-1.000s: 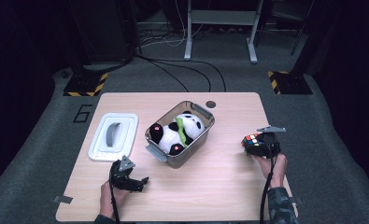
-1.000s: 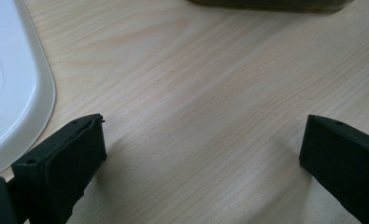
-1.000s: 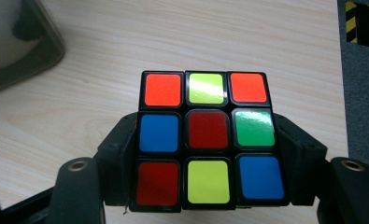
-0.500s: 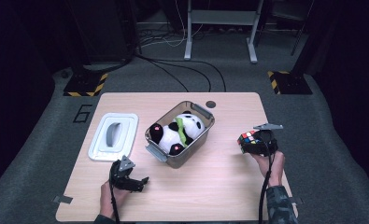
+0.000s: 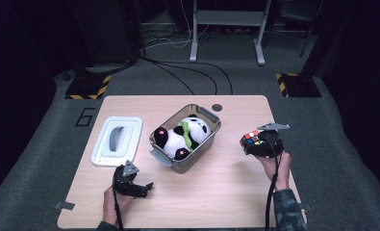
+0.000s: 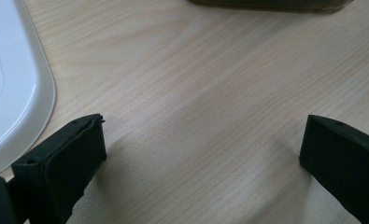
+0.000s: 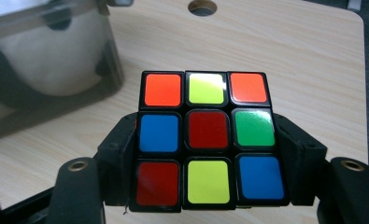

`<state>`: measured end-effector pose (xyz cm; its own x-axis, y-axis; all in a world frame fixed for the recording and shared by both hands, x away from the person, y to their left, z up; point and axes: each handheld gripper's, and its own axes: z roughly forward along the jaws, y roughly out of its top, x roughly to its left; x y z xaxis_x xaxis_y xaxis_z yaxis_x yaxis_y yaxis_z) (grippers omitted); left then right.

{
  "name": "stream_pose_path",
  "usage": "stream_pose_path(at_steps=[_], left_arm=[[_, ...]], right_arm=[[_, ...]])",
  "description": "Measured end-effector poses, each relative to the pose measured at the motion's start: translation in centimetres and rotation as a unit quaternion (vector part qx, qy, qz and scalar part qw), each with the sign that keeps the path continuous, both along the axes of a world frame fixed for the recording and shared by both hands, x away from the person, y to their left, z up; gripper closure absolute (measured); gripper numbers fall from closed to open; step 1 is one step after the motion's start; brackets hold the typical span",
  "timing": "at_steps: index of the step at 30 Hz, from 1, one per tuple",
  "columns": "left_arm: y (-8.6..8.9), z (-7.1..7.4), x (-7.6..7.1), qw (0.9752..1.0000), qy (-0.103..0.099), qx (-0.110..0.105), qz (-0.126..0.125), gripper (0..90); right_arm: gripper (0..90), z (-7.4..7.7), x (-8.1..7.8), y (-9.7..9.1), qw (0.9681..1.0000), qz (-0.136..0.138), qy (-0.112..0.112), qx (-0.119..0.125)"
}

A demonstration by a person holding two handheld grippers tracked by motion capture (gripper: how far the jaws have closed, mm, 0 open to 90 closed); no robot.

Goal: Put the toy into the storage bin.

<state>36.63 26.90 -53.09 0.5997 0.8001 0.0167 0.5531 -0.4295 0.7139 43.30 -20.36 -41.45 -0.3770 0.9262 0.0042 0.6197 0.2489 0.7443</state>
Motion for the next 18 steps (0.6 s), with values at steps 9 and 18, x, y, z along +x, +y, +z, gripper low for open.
stream_pose_path(at_steps=[9, 18], left_arm=[[0.0, 0.0, 0.0, 1.0000, 0.000, 0.000, 0.000, 0.1], [0.0, 0.0, 0.0, 1.0000, 0.000, 0.000, 0.000, 0.1]], right_arm=[[33.4, 1.6, 0.1, 1.2, 0.9998, 0.019, -0.006, -0.005], [33.4, 2.7, 0.2, 2.0, 0.9993, 0.035, -0.012, -0.008]])
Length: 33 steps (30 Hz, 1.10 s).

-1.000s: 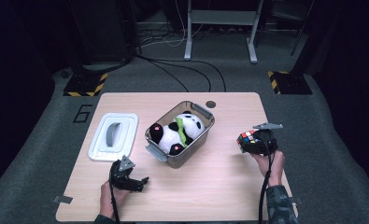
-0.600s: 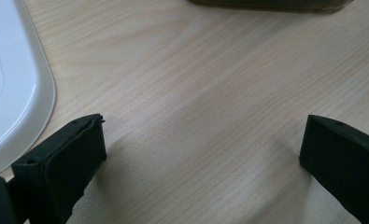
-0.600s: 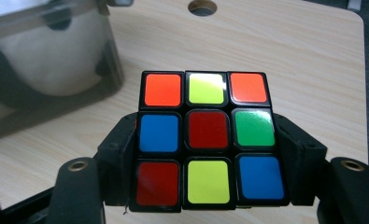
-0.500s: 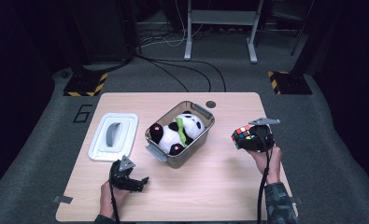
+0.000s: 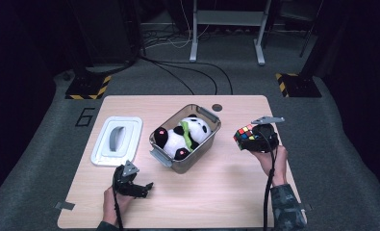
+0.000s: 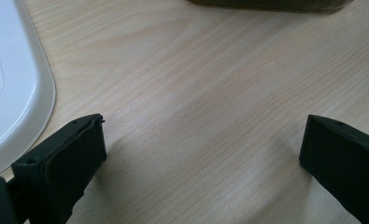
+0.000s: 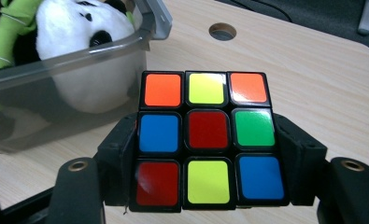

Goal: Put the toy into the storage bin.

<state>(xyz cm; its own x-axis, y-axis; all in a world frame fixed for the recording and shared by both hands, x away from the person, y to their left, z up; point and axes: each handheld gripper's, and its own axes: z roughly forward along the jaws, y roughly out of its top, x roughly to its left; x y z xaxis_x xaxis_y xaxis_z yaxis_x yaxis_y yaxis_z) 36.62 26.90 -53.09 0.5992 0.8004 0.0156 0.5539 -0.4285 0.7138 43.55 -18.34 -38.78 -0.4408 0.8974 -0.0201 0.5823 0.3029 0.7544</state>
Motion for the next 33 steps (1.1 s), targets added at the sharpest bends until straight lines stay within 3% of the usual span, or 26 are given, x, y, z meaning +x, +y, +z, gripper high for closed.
stream_pose_path(at_steps=[33], left_arm=[[0.0, 0.0, 0.0, 1.0000, 0.000, 0.000, 0.000, 0.1]], right_arm=[[33.4, 4.3, 1.6, 4.2, 0.9987, 0.047, -0.018, -0.004]])
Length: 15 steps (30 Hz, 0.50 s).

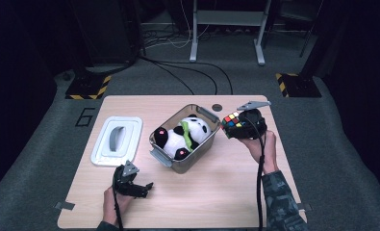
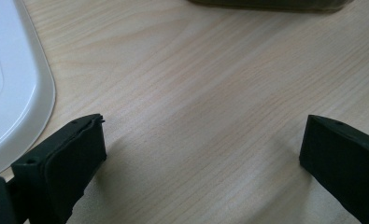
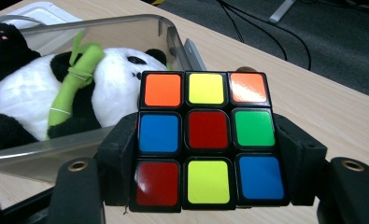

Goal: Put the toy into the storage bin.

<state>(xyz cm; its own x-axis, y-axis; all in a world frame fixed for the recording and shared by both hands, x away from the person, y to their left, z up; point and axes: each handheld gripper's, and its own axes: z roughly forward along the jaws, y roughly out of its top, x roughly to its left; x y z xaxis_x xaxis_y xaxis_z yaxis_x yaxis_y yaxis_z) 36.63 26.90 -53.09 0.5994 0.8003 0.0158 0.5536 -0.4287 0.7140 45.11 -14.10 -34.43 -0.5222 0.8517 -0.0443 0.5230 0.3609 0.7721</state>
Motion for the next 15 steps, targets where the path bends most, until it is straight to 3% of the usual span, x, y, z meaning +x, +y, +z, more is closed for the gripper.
stream_pose_path(at_steps=[15], left_arm=[[0.0, 0.0, 0.0, 1.0000, 0.000, 0.000, 0.000, 0.1]], right_arm=[[33.4, 0.8, 1.1, 2.4, 0.9997, 0.024, -0.003, 0.005]])
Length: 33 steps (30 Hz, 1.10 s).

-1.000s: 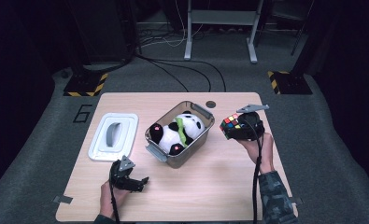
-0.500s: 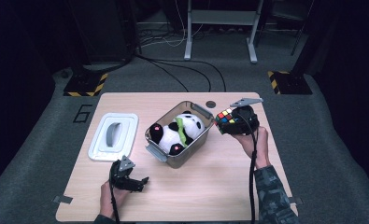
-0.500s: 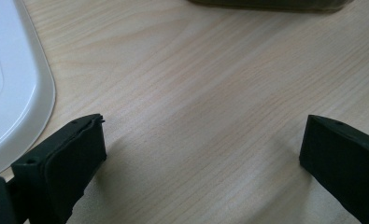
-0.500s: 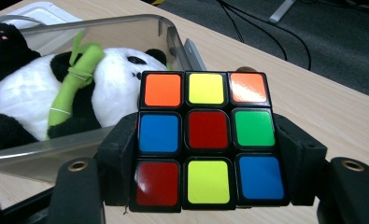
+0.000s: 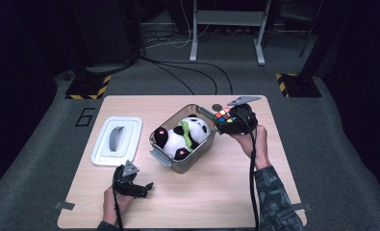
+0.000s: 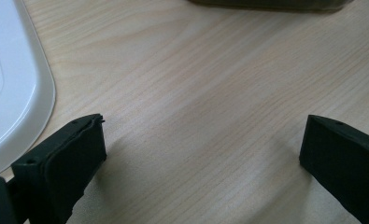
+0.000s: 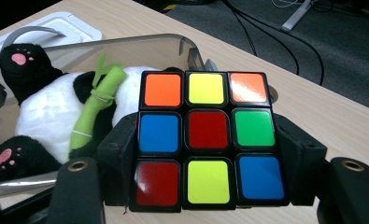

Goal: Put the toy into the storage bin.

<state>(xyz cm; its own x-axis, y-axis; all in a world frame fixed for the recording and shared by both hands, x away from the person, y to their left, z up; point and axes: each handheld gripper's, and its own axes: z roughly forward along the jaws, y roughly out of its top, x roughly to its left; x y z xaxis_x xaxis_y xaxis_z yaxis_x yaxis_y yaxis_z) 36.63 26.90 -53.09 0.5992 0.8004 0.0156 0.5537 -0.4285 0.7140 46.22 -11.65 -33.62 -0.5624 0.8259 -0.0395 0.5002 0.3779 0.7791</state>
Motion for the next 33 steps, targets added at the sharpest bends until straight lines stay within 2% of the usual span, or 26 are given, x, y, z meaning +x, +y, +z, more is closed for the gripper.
stream_pose_path(at_steps=[20, 21, 25, 33], left_arm=[[0.0, 0.0, 0.0, 1.0000, 0.000, 0.000, 0.000, 0.1], [0.0, 0.0, 0.0, 1.0000, 0.000, 0.000, 0.000, 0.1], [0.0, 0.0, 0.0, 1.0000, 0.000, 0.000, 0.000, 0.1], [0.0, 0.0, 0.0, 1.0000, 0.002, 0.001, -0.001, 0.1]], right_arm=[[33.4, 0.2, 1.1, 3.0, 0.9995, 0.030, 0.004, 0.007], [33.4, 0.0, 1.3, 3.3, 0.9992, 0.039, 0.002, 0.004], [33.4, -0.2, 1.5, 4.0, 0.9992, 0.038, 0.008, 0.009], [33.4, -1.3, 2.1, 6.2, 0.9976, 0.065, 0.020, -0.007]])
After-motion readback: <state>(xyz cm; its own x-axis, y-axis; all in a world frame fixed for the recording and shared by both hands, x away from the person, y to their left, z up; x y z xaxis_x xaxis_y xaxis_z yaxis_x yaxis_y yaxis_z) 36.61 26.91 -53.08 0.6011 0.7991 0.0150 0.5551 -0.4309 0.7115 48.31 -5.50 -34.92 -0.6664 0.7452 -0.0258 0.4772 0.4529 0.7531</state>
